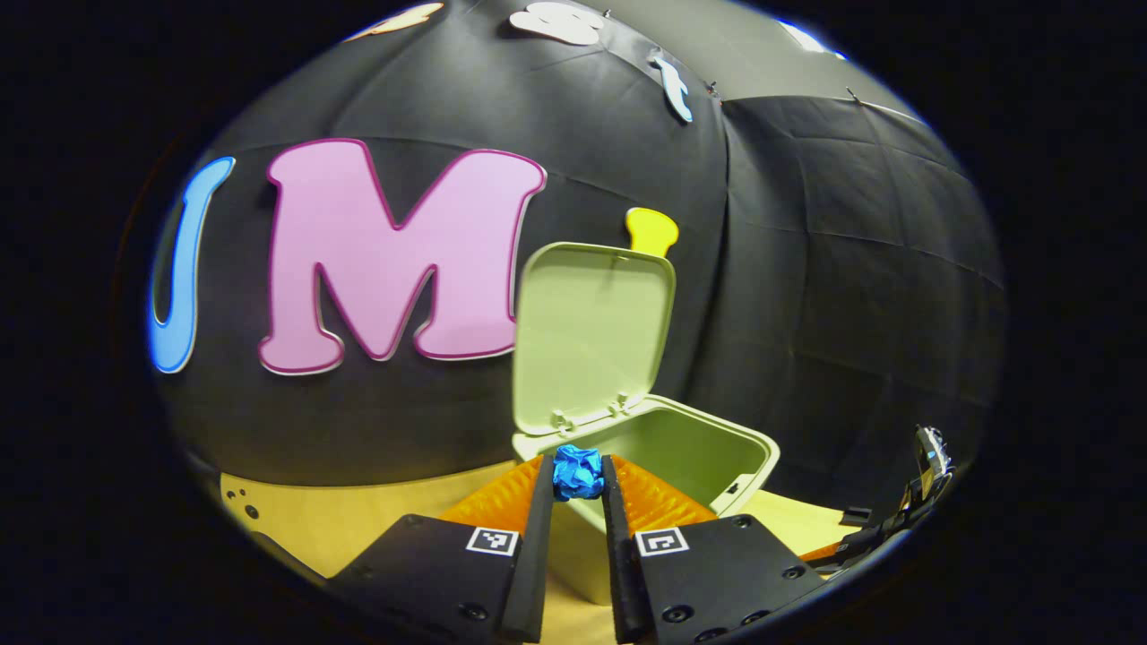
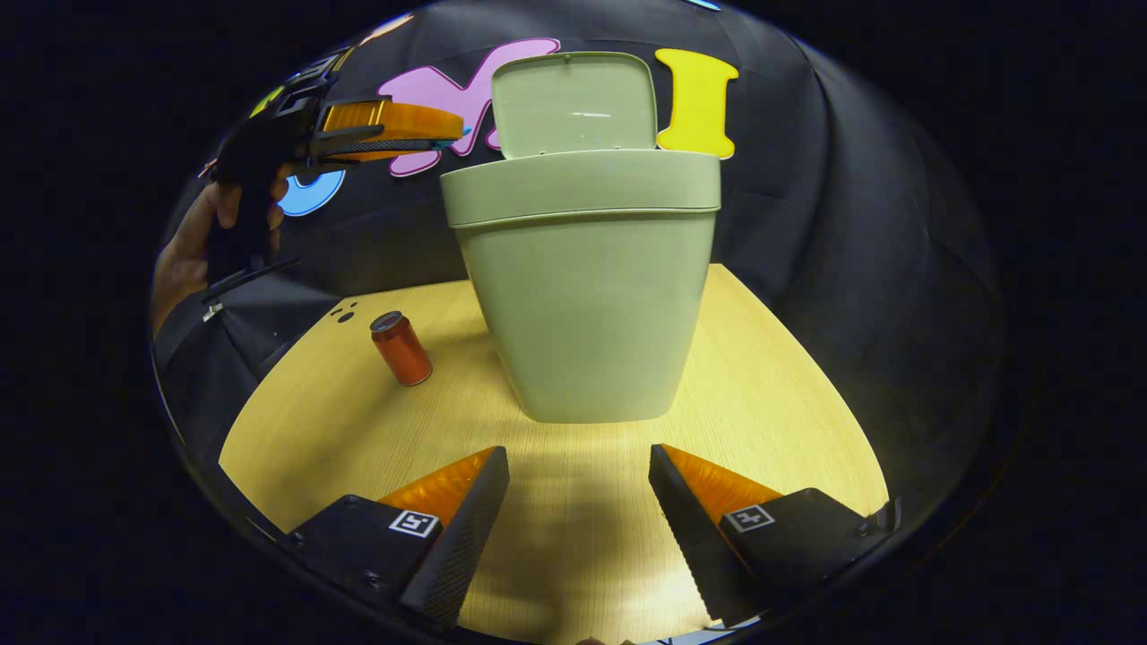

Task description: Press the lid of the desktop garbage bin to open it, pick up the crumpled paper on the desktop and throw it into the bin, then pick up the pop can on the desktop and drop it into the bin, and finally close the garbage bin lid.

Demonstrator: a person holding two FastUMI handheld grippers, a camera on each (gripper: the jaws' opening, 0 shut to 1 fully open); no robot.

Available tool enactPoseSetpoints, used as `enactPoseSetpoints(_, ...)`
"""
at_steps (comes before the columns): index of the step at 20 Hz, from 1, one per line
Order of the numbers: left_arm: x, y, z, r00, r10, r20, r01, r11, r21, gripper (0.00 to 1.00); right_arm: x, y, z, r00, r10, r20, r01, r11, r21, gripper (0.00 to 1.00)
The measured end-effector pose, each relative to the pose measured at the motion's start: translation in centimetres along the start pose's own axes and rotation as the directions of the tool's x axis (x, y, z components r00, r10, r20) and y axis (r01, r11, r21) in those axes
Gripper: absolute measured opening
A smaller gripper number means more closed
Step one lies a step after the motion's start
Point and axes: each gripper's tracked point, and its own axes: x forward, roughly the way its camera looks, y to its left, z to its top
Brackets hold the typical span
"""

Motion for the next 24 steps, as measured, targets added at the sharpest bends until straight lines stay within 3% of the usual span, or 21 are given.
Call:
enactPoseSetpoints(9, 2.3, -2.9, -2.2, 0.994, -0.078, -0.073, 0.077, 0.997, -0.016, 0.35, 0.0, -0.2, -0.1, 1.000, -0.018, -0.007, 0.018, 1.000, 0.008, 0.99)
enactPoseSetpoints(12, 2.3, -3.1, -2.3, 0.994, -0.075, -0.080, 0.075, 0.997, -0.002, 0.46, -0.3, 0.1, -0.2, 1.000, -0.012, -0.012, 0.012, 1.000, 0.007, 0.99)
enactPoseSetpoints(14, 2.0, -3.4, -2.4, 0.993, -0.086, -0.077, 0.086, 0.996, -0.005, 0.64, -0.3, -0.1, -0.3, 1.000, -0.007, -0.013, 0.007, 1.000, -0.004, 0.99)
enactPoseSetpoints(17, 1.4, -2.2, -1.6, 0.999, -0.036, -0.039, 0.036, 0.999, -0.006, 0.97, -0.6, -0.2, -0.6, 1.000, 0.005, -0.014, -0.006, 1.000, -0.019, 0.99)
enactPoseSetpoints(24, -5.7, 3.7, -3.1, 0.985, 0.170, -0.041, -0.171, 0.985, -0.024, 0.96, -0.6, 2.3, -1.3, 0.997, 0.072, -0.034, -0.074, 0.996, -0.051, 0.99)
